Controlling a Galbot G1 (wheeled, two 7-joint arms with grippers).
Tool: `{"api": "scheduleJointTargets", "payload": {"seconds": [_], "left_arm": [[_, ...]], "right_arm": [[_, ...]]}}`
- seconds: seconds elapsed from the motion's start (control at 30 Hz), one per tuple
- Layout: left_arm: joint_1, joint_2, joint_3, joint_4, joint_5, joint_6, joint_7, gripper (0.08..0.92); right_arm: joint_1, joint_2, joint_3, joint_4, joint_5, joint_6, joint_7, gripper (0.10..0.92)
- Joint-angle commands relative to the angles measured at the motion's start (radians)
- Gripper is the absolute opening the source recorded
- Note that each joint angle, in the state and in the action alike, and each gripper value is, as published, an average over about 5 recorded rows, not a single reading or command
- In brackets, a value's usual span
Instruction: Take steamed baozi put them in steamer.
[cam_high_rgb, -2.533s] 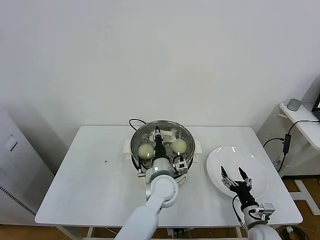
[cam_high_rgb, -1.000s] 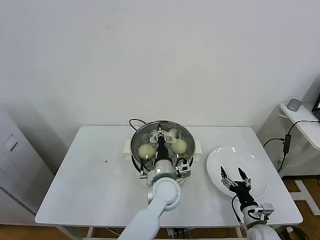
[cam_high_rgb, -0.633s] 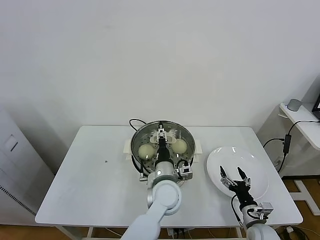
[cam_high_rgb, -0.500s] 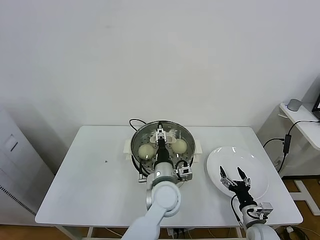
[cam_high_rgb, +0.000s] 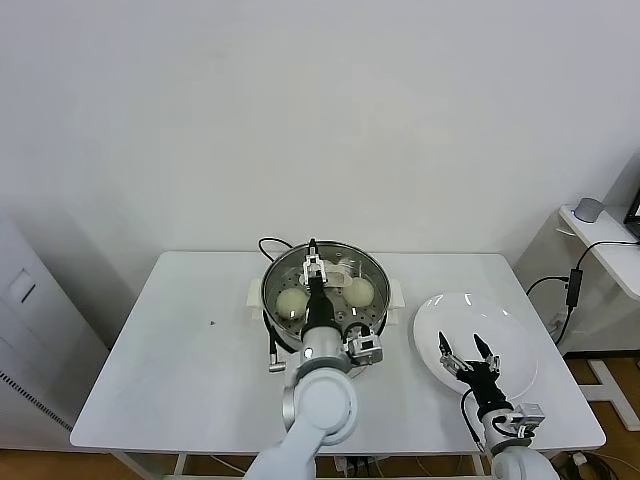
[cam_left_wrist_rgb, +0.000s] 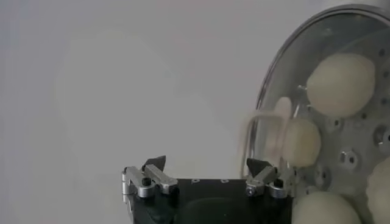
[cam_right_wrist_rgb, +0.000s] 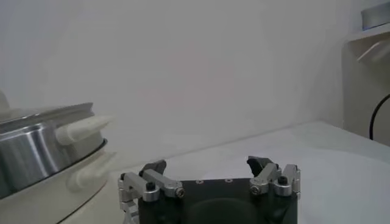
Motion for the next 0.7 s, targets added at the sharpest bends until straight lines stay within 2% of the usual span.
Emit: {"api": "scheduleJointTargets", "payload": {"seconds": [0.03,0.17,0.27,0.43,0.57,0.7], "left_arm": [[0.040,0.022,-0.005,-0.067,0.005,0.049,0.012,0.823],[0.050,0.032,-0.011,-0.087,0.004,0.049,0.011,0.823],[0.069,0.048,-0.040,-0.119,-0.020,0.049,-0.029,0.823],[0.136,0.101,-0.175,-0.201,-0.234,0.021,-0.217,0.823],[0.192,0.134,-0.362,-0.266,-0.594,-0.162,-0.303,0.823],[0.254,0.148,-0.538,-0.305,-0.954,-0.381,-0.320,0.823]], "right_arm": [[0.001,-0.002,-0.009,-0.001,0.000,0.000,0.002,0.823],[0.003,-0.001,-0.012,-0.002,0.000,0.001,0.004,0.823],[-0.002,0.001,-0.012,0.011,0.001,-0.007,0.007,0.823],[-0.032,0.001,-0.014,0.076,-0.002,-0.041,0.011,0.823],[-0.046,-0.004,-0.015,0.119,-0.005,-0.059,0.014,0.823],[-0.053,-0.010,-0.018,0.136,-0.006,-0.055,0.005,0.823]]}}
